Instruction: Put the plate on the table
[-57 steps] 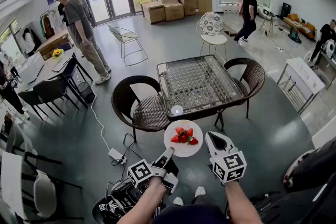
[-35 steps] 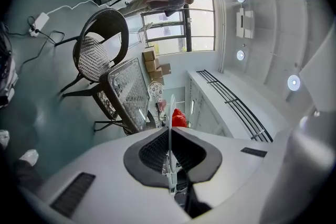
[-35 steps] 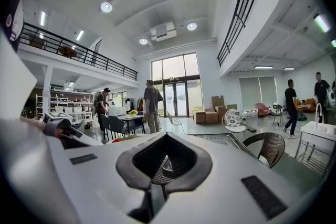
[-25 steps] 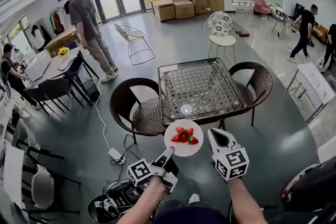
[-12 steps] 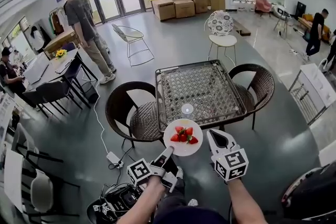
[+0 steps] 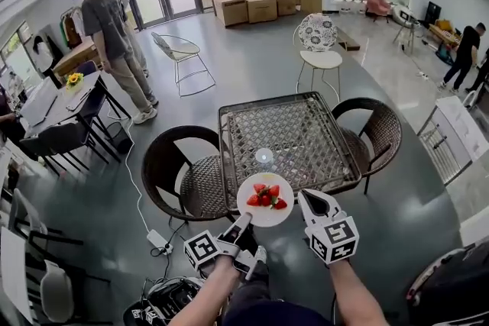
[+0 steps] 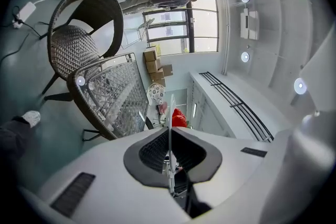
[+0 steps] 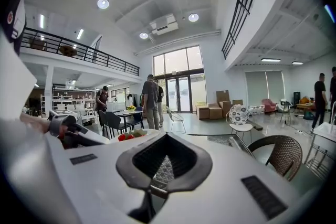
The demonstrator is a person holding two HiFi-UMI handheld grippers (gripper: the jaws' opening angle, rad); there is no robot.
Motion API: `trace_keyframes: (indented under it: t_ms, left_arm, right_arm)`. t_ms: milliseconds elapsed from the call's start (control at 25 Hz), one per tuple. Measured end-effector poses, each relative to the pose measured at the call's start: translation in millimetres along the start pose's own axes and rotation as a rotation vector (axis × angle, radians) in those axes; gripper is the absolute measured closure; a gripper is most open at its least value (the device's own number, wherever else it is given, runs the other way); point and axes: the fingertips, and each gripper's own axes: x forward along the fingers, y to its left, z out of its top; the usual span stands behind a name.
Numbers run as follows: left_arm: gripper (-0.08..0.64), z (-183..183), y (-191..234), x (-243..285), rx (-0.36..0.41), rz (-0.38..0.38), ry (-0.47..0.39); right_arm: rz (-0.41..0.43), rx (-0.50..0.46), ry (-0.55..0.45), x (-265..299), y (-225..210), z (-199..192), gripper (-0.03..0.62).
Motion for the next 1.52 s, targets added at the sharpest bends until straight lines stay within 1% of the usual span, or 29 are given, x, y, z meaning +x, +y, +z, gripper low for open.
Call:
trace_keyframes:
  t_ms: [280, 560, 680, 880, 1160, 1320, 1520]
  left_arm:
    - [0.541, 45.5, 7.2, 42.8, -0.006, 0.005, 0.034]
    - [0.541, 87.1, 27.9, 79.0, -0.016, 0.029, 0.068]
    - [0.541, 101.3, 32.4, 91.6, -0.009, 0.018, 0.086]
    - [0.541, 116.1, 36.9, 105.1, -0.018, 0.026, 0.102]
    - [0.541, 122.6, 52.8, 116.0, -0.031, 0.054, 0.111]
    - [0.541, 123.0, 60.7, 121.5, -0.033, 0.066, 0.106]
    - [0.541, 128.6, 74.8, 133.8, -0.047, 0.073, 0.070]
  right_arm:
    - [-0.021, 0.005, 0.039, 54.9, -16.8, 3.0, 0.588]
    - [-0.049, 0.002, 0.081, 106.7, -33.3, 4.1, 0.588]
    - [-0.067, 0.000, 0.092, 124.8, -40.0, 3.7, 0.588]
    - [-0.083, 0.001, 0.105, 144.7, -48.4, 2.8, 0.588]
    - [-0.079, 0.008, 0.108, 164.1, -59.6, 1.1, 0.588]
    - [-0.057, 0.015, 0.125, 174.5, -65.6, -5.9, 0.588]
    - [0.000, 0.023, 0.146, 197.3, -73.6, -15.4, 0.588]
